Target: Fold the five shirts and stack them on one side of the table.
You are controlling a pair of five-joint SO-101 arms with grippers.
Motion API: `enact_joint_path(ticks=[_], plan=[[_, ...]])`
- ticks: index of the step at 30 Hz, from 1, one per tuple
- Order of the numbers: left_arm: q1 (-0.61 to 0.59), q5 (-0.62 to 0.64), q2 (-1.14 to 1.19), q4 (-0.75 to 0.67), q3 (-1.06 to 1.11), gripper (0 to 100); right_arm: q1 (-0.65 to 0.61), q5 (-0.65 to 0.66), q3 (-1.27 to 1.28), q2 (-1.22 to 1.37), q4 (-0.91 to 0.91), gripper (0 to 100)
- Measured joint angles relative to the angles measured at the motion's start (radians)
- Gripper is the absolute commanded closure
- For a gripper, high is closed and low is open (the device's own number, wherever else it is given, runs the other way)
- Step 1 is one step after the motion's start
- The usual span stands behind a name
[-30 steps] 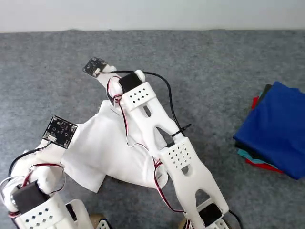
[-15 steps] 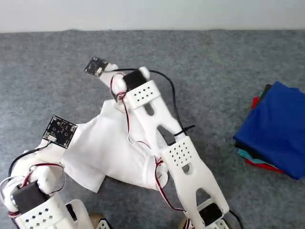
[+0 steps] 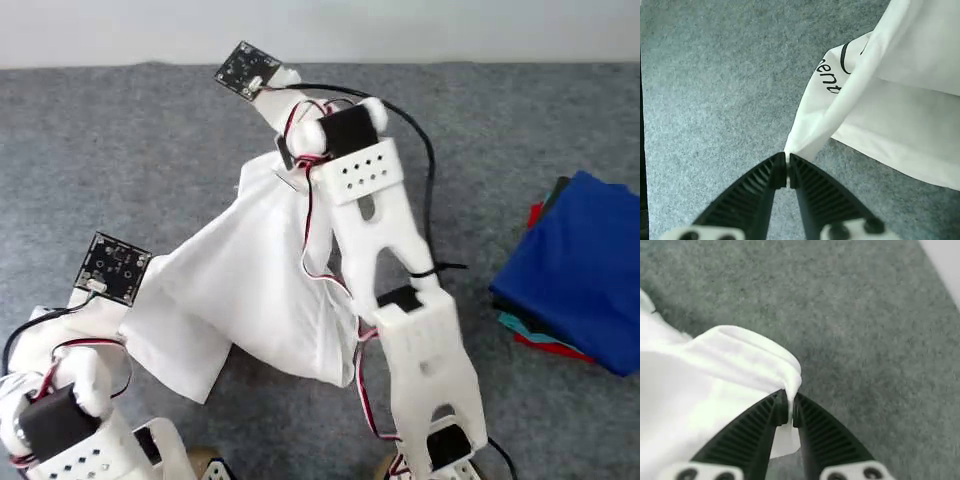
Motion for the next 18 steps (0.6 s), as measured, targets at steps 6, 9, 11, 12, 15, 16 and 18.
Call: enact_joint_path(ticks=[6, 9, 11, 12, 15, 16, 18], plan=[[0.078, 0.000, 0.000, 0.000, -0.002, 98, 0.084, 0.008, 0.480, -0.316, 0.000, 98.8], [0.186, 0.000, 0.000, 0.000, -0.002, 98, 0.157, 0.055, 0.666, -0.393, 0.000, 98.8], [0.264, 0.003, 0.000, -0.014, -0.002, 98, 0.204, 0.075, 0.747, -0.404, -0.003, 98.8], [0.305, 0.012, 0.000, -0.025, 0.003, 98, 0.224, 0.081, 0.781, -0.404, -0.009, 98.8], [0.402, 0.060, -0.002, -0.074, 0.049, 98, 0.278, 0.087, 0.862, -0.404, -0.075, 98.1], [0.425, 0.068, 0.000, -0.087, 0.069, 98, 0.292, 0.087, 0.879, -0.394, -0.106, 96.7], [0.459, 0.075, 0.000, -0.104, 0.104, 98, 0.299, 0.087, 0.898, -0.354, -0.150, 90.1]])
